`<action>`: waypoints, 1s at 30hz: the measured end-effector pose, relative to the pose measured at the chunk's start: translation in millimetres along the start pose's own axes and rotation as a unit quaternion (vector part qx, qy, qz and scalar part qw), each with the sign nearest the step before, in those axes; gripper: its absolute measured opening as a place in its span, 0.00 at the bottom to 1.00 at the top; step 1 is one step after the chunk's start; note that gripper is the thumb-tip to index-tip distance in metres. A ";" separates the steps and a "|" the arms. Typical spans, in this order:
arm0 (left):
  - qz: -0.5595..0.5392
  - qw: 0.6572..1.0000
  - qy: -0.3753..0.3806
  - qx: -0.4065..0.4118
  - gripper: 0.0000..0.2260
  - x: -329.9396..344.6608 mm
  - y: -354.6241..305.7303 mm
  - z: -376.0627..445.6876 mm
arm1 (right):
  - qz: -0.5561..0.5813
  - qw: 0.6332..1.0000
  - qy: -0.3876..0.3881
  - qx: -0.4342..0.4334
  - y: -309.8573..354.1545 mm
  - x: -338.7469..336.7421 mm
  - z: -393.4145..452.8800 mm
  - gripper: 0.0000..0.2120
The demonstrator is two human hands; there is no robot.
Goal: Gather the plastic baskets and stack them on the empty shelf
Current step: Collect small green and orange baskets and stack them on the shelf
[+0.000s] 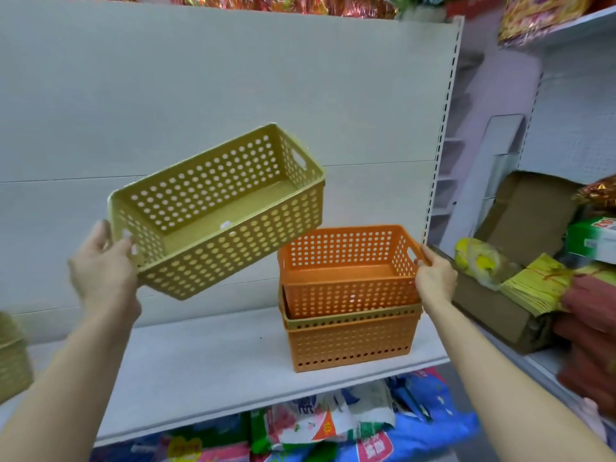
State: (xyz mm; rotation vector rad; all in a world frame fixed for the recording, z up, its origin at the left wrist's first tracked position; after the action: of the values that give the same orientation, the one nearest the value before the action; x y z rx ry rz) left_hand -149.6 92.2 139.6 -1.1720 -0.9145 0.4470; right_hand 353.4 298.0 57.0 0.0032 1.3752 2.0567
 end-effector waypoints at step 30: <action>0.323 0.946 0.004 -0.013 0.23 172.5 82.7 -46.6 | 0.236 0.959 0.144 0.054 -41.0 27.8 -14.7 0.19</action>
State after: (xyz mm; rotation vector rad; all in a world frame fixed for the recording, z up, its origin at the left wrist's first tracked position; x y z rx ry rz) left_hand -0.2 219.4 123.6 -1.4896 -0.5077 0.9589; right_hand 347.5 309.8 7.1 0.0904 1.8040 2.4405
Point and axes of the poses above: each hand's wrist, its own z-axis towards the middle knuckle, its own x-axis out of the palm, y = z × x, the point moved 8 cm from there along z, towards the middle knuckle, and after that the axes turned 12 degrees about -x, right-handed, at the moved point
